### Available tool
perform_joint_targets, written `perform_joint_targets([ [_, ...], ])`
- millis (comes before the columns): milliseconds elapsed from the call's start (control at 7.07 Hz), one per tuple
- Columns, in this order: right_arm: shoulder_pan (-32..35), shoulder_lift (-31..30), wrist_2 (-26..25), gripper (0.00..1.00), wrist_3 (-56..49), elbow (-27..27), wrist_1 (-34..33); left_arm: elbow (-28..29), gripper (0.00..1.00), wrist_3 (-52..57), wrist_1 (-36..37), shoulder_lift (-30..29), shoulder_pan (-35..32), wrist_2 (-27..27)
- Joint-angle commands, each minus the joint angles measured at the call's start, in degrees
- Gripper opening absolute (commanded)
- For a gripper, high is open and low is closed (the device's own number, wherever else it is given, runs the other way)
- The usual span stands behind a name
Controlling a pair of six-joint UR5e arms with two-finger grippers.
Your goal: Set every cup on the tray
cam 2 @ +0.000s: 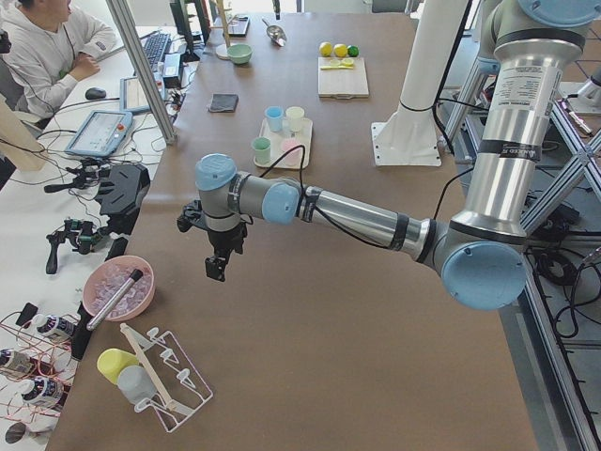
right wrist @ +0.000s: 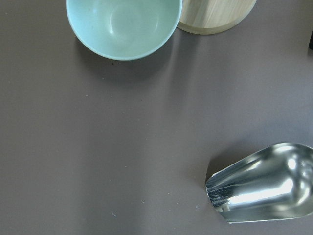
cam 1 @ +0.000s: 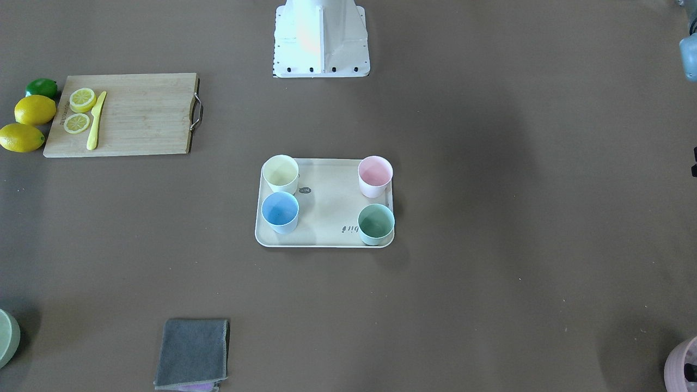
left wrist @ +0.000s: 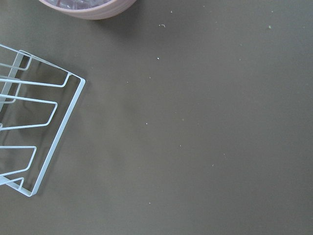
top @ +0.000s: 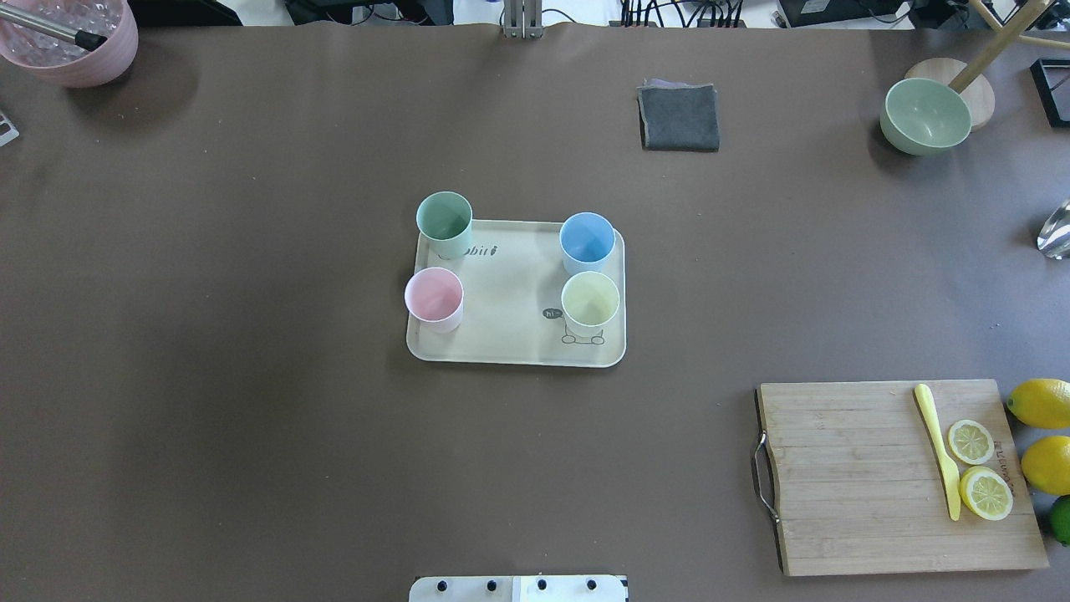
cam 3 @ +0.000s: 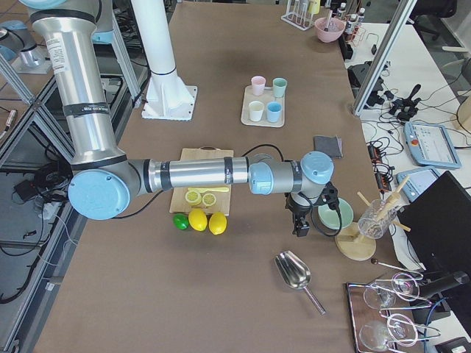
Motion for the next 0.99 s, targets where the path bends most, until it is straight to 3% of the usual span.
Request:
perform_joint_targets([
  [0,0.5,-0.1,0.0,1.00,-0.3,-0.1,0.0,0.4,0.98,-0.8,0.6,0.4,-0.5,-0.1],
  [283,0.8,-0.2,0.0,1.00,-0.4,-0.2,0.0,0.8,0.98,-2.9,0.6,1.9,-1.3,-3.7],
  [848,1.8,-1.0,0.0,1.00,-0.4,0.6,-0.1,0.6,0.98,-7.0,0.5,3.3,-2.0,-4.0],
])
